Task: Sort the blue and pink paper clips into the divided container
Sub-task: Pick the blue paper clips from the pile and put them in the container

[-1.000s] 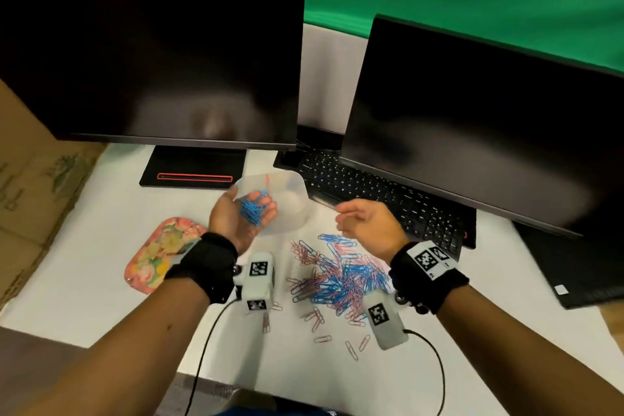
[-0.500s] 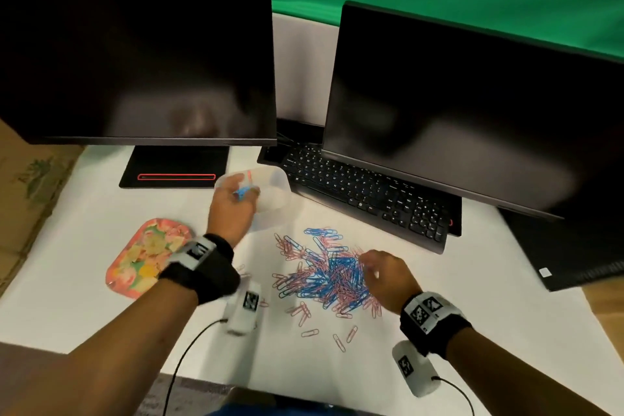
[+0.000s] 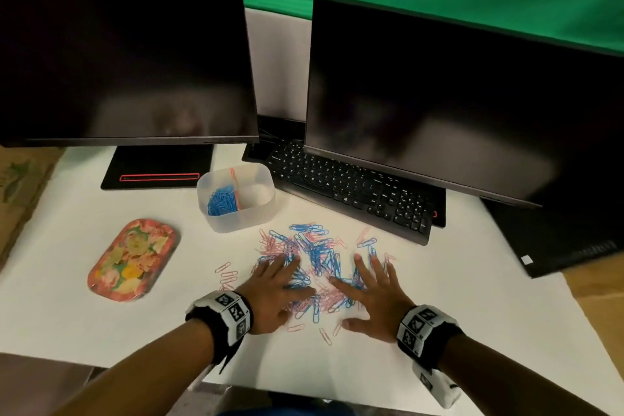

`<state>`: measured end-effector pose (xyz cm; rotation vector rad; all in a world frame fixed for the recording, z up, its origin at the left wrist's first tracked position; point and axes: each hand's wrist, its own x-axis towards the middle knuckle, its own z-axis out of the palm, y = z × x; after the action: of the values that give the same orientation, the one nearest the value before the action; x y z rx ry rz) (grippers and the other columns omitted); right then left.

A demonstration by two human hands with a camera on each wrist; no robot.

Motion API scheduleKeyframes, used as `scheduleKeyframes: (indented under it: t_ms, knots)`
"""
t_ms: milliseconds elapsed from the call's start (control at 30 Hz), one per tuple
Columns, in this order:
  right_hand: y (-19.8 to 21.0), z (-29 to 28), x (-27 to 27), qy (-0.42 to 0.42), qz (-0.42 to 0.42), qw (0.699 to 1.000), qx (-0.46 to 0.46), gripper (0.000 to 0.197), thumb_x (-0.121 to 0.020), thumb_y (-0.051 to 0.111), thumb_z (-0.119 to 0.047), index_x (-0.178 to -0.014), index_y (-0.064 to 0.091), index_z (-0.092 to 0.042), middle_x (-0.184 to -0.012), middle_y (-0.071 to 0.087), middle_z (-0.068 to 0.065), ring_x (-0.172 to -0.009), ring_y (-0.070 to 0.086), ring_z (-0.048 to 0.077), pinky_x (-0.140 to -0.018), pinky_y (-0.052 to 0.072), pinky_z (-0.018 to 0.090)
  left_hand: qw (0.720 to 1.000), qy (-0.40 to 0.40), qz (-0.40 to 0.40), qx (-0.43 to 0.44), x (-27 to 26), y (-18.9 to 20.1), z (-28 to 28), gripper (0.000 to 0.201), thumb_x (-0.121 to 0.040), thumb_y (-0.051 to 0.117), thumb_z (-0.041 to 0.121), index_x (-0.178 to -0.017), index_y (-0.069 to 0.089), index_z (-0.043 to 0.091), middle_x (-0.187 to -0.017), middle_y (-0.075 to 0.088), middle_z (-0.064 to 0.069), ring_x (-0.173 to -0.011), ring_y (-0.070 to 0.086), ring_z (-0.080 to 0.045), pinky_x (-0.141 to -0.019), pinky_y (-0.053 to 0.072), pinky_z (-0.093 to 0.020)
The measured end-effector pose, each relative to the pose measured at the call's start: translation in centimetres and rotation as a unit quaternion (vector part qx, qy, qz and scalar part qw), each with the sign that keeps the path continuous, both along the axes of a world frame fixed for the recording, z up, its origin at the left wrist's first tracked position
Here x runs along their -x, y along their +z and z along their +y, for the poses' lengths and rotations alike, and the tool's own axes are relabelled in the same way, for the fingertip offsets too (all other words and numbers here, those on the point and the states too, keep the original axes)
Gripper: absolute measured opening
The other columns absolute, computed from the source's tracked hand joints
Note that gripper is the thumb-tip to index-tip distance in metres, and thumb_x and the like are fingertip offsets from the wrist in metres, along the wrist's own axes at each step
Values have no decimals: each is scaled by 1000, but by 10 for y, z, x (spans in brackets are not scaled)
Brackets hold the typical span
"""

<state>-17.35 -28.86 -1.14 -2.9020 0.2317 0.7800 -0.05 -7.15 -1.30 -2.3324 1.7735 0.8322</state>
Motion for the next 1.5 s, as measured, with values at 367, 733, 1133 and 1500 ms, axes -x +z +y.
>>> scheduleKeyframes:
  t_ms: [367, 733, 1133, 1500]
  knots:
    - [16, -1, -44, -262, -144, 948, -106, 31, -91, 51, -41, -108, 64, -19, -105, 64, 2, -101, 61, 22, -82, 47, 28, 964, 175, 22, 199, -17, 15, 15, 36, -84, 40, 38, -101, 69, 26, -105, 60, 0, -96, 61, -25, -81, 53, -39]
    - [12, 11, -85, -342, -14, 937, -75, 21, -86, 54, -18, -100, 64, -6, -106, 67, 12, -92, 65, 26, -69, 51, 26, 961, 246, 5, 125, -26, 11, 20, 21, -86, 53, 25, -104, 64, 29, -117, 57, 5, -107, 58, -21, -82, 47, -30]
    - [12, 6, -89, -347, -16, 932, -99, 13, -82, 51, -9, -88, 63, -10, -101, 67, 12, -89, 65, 27, -73, 56, 29, 955, 262, 31, 139, -27, 7, 18, 19, -84, 55, 24, -101, 64, 28, -111, 56, 6, -102, 59, -20, -79, 48, -30]
    - [21, 1, -84, -359, -123, 898, -220, 24, -92, 45, -10, -101, 66, -19, -108, 65, 5, -102, 60, 24, -86, 47, 27, 948, 273, 39, 158, -28, 7, 21, 20, -84, 55, 23, -102, 63, 28, -106, 57, 8, -99, 61, -17, -80, 50, -30]
